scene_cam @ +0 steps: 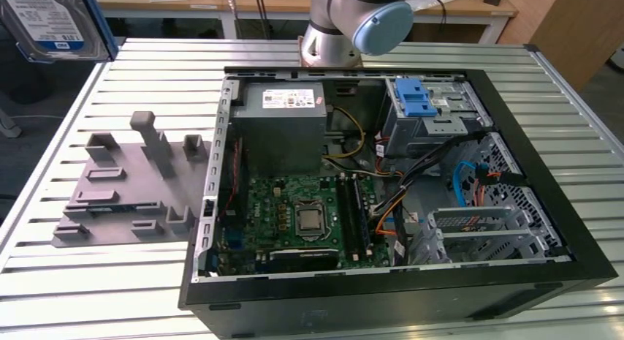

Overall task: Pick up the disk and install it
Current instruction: 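Pick up the disk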

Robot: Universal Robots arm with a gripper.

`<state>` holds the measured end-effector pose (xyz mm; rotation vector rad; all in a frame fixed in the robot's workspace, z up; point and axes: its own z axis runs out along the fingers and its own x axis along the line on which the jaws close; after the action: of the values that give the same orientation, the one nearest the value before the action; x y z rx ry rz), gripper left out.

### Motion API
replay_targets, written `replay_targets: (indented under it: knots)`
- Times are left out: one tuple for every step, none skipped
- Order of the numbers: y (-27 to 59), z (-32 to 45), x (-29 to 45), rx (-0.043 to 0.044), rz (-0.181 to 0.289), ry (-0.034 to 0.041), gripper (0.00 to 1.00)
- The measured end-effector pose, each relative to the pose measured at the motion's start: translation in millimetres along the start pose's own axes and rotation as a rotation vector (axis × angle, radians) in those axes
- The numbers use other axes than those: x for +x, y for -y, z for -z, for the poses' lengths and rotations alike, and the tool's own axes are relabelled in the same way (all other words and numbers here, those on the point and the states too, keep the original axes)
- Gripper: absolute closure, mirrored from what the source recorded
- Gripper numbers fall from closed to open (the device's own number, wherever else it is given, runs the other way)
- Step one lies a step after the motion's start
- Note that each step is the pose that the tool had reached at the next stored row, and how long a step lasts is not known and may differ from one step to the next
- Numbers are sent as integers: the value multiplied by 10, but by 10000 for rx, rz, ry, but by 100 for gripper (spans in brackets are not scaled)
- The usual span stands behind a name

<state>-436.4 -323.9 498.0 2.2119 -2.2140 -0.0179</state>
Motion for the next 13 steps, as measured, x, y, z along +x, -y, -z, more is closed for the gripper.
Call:
replay_targets:
  knots:
    - [0,12,0,0,0,0,64]
    - [-1,18,0,2,0,1,64]
    - [-1,18,0,2,0,1,64]
    - [-1,18,0,3,0,1,64]
    - [-1,18,0,3,0,1,64]
    - [-1,19,0,3,0,1,64]
    - [-1,19,0,2,0,1,64]
    - [-1,20,2,1,0,0,64]
    - [-2,20,7,1,1,1,64]
    - [-1,19,16,2,2,1,64]
    - [-1,20,27,1,2,1,64]
    - [-1,20,41,2,2,1,64]
    - [-1,20,56,1,1,1,64]
